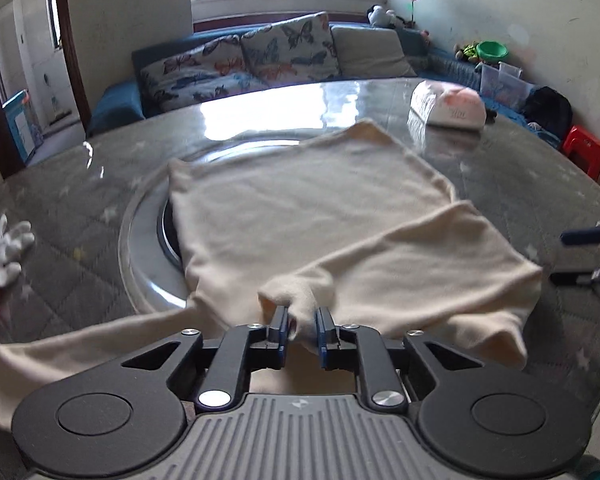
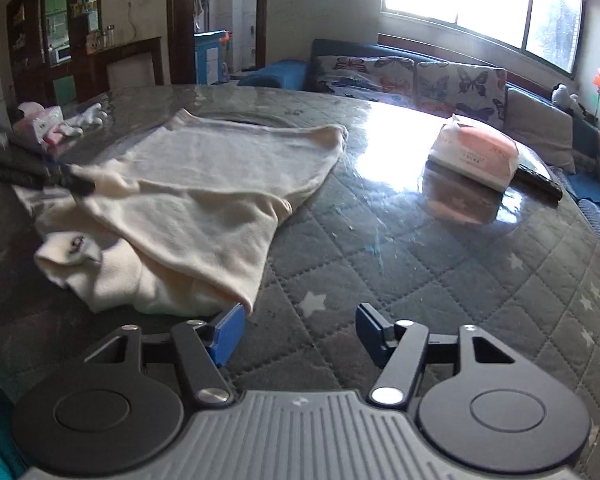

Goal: Fold clothes

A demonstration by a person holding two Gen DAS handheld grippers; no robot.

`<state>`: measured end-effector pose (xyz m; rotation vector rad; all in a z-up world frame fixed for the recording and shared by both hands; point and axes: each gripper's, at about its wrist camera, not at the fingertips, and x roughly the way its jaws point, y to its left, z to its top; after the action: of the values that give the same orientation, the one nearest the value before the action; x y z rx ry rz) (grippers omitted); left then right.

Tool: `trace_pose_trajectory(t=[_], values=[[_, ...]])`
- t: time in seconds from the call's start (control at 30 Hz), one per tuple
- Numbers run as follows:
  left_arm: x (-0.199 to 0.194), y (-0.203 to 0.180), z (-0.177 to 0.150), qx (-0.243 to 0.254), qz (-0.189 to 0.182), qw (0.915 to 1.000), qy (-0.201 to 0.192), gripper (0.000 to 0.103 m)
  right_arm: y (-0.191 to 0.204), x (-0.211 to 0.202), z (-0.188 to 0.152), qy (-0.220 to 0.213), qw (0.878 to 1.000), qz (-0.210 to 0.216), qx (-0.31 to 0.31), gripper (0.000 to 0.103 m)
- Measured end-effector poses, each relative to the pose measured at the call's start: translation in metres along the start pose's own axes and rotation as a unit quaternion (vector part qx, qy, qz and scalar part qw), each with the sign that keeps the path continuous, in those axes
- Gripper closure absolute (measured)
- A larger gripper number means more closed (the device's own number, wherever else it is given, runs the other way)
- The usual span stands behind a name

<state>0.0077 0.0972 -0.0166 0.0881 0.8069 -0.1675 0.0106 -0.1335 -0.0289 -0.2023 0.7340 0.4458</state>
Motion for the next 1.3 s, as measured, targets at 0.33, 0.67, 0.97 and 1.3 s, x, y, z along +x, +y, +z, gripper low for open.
trace_pose_trajectory(t=[0.33, 0.67, 0.97, 1.3], values=[[-0.023, 0.014, 0.000, -0.027, 0.006, 0.9989, -0.038, 0.062, 0.014, 0.043, 0.059, -0.023, 0.998, 0.062, -0.008, 0.080], [0.007, 0.007, -0.011, -0.033, -0.022, 0.9992, -0.008, 0.076, 0.019, 0.084, 0.064, -0.007, 0.998, 0.054, -0.009, 0.087], [-0.019, 0.029, -0.012, -0.060, 0.006, 0.9977, -0.031, 0.075, 0.054, 0.077, 0.079, -0.012, 0.994, 0.094, -0.056, 0.086], [-0.051, 0.082, -0.046, -0.164, 0.090, 0.9820, -0.027, 0.056, 0.139, 0.125, 0.098, 0.011, 0.976, 0.187, -0.109, 0.086]])
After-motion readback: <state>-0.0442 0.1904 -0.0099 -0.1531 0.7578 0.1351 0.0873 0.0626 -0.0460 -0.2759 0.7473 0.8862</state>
